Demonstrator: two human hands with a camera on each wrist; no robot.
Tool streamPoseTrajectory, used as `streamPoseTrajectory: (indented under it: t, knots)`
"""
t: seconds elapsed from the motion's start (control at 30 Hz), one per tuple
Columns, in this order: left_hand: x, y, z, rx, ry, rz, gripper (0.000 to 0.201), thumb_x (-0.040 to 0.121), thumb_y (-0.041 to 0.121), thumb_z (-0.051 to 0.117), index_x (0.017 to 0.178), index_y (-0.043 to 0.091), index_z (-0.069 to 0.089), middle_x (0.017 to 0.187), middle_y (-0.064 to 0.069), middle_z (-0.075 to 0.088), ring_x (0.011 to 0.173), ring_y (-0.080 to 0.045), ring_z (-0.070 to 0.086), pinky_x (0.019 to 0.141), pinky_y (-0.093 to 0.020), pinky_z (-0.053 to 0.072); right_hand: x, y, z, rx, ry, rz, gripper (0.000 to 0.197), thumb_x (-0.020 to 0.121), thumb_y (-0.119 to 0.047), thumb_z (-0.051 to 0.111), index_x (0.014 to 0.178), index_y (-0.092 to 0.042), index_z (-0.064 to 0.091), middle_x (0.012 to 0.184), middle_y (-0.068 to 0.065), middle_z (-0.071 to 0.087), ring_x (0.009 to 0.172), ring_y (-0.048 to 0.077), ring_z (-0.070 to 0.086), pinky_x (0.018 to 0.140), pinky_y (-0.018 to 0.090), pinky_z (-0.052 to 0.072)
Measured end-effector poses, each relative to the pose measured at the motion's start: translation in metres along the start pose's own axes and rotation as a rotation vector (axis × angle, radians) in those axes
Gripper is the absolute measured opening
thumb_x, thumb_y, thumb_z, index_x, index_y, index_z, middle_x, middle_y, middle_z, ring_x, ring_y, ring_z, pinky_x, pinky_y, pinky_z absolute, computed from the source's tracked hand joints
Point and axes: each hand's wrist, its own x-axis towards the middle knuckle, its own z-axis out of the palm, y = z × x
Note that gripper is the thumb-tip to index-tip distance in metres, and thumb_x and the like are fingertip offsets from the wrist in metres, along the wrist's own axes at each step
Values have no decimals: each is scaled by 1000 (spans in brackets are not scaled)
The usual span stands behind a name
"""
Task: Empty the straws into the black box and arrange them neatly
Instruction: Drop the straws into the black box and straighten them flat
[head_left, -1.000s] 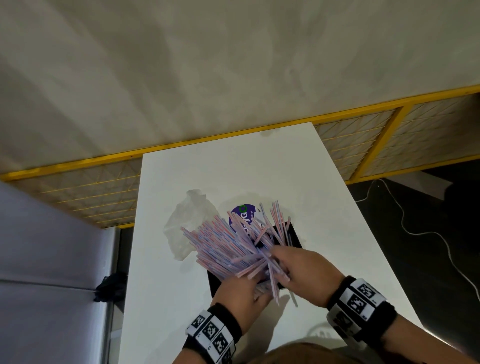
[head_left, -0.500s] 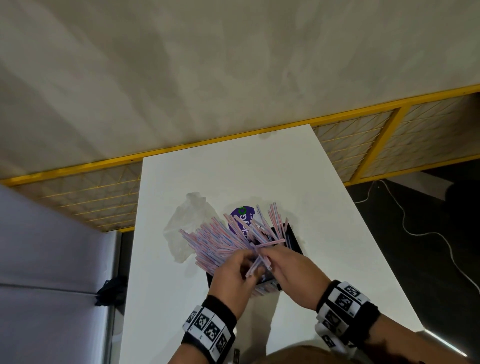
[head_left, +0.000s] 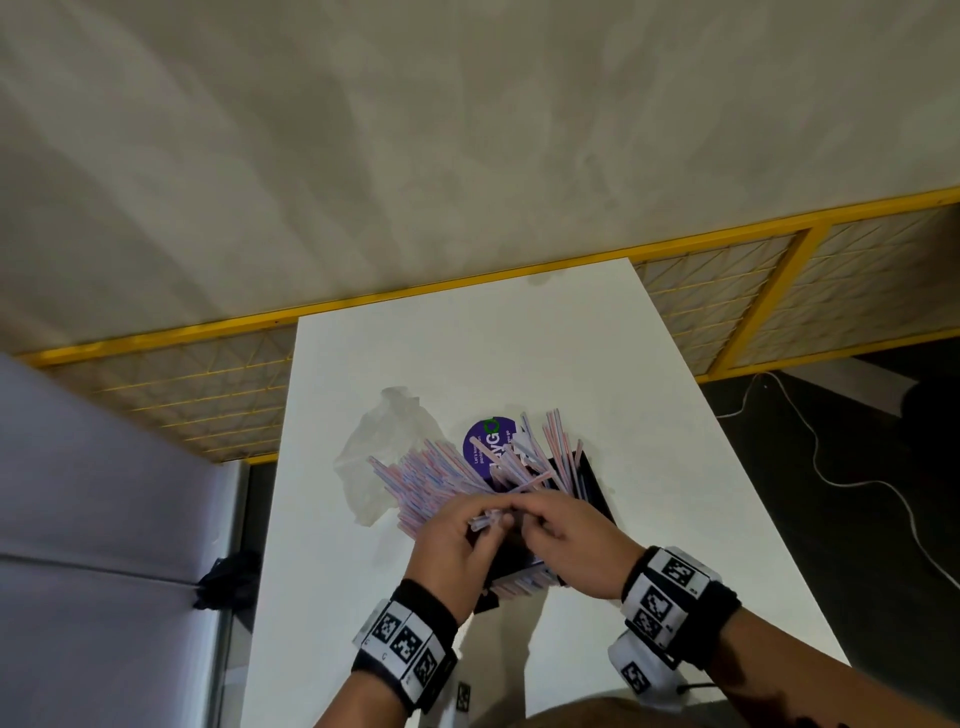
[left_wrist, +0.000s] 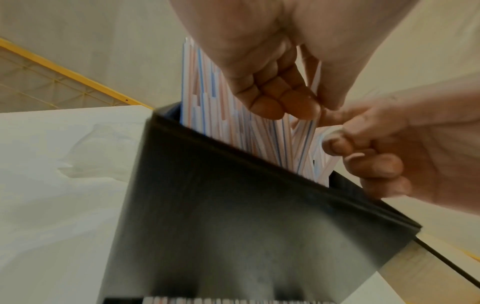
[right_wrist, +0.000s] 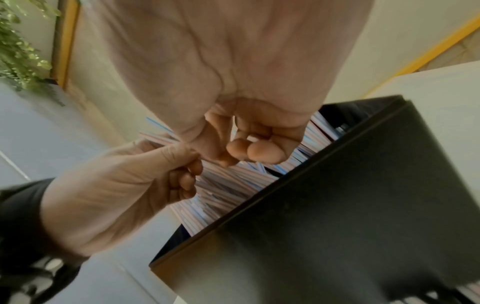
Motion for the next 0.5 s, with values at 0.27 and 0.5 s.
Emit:
streamPoseTrajectory:
  t: [0.27, 0.5]
  knots:
    - [14, 21, -23, -191, 69, -15, 9, 94, 37, 68, 101, 36, 72, 98, 8, 76, 97, -18, 73, 87, -43, 58, 8, -18, -9, -67, 147, -91, 48, 95, -21, 63, 136, -44, 60, 108, -8, 52, 86, -5, 55, 77, 12, 41]
    - [5, 48, -45, -276, 114, 44, 11, 94, 30, 72, 99, 21, 75, 94, -2, 77, 89, -21, 74, 81, -31, 58, 10, -36, -14, -225, 100, -221, 30, 92, -12, 57, 120, -17, 68, 107, -3, 61, 96, 10, 57, 86, 24, 46]
